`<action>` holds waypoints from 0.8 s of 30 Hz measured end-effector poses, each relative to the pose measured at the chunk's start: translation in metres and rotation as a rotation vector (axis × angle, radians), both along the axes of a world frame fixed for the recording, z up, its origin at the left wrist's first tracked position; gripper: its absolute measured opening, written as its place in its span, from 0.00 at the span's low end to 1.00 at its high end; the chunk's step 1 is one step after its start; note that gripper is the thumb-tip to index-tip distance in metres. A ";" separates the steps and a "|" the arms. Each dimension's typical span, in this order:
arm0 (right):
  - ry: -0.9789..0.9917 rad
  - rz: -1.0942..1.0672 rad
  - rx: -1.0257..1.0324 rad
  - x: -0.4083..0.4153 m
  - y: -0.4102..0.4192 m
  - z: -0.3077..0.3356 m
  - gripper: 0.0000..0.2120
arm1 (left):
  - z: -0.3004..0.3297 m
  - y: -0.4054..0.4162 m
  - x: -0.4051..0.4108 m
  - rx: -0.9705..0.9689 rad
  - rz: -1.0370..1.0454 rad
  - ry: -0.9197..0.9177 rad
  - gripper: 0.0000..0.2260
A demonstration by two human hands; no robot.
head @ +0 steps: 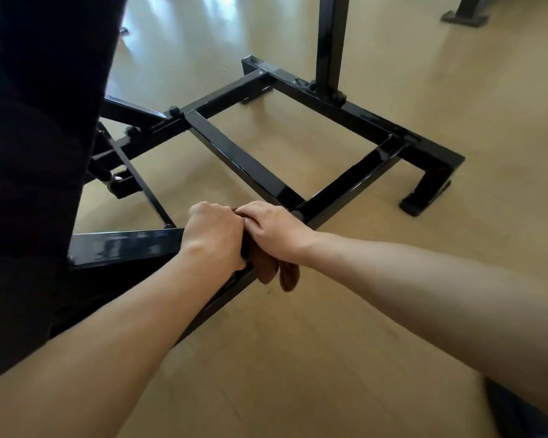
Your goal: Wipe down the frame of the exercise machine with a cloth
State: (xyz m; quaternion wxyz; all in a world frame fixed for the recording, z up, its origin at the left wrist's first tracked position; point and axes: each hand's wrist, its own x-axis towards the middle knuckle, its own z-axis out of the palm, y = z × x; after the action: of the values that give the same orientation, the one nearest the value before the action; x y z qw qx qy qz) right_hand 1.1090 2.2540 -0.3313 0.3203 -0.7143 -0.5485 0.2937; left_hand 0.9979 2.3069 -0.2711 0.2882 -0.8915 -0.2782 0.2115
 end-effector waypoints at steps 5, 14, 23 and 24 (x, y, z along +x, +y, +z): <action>-0.152 0.017 -0.050 0.031 0.010 -0.030 0.15 | 0.002 -0.003 0.002 -0.037 0.095 -0.046 0.21; -0.554 0.167 0.243 0.061 0.007 -0.070 0.13 | 0.008 -0.012 0.016 -0.044 0.262 0.042 0.25; -0.527 0.251 0.261 0.080 0.039 -0.066 0.11 | 0.011 -0.017 0.034 -0.023 0.400 0.107 0.25; -0.473 0.227 0.226 0.080 0.045 -0.065 0.11 | 0.010 -0.018 0.034 -0.013 0.416 0.111 0.25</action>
State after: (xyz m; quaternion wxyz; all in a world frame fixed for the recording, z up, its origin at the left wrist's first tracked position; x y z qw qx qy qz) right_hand 1.1892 2.2995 -0.3963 0.2261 -0.6569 -0.7136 0.0898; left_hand 1.0324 2.2891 -0.2610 0.2474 -0.8037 -0.4386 0.3171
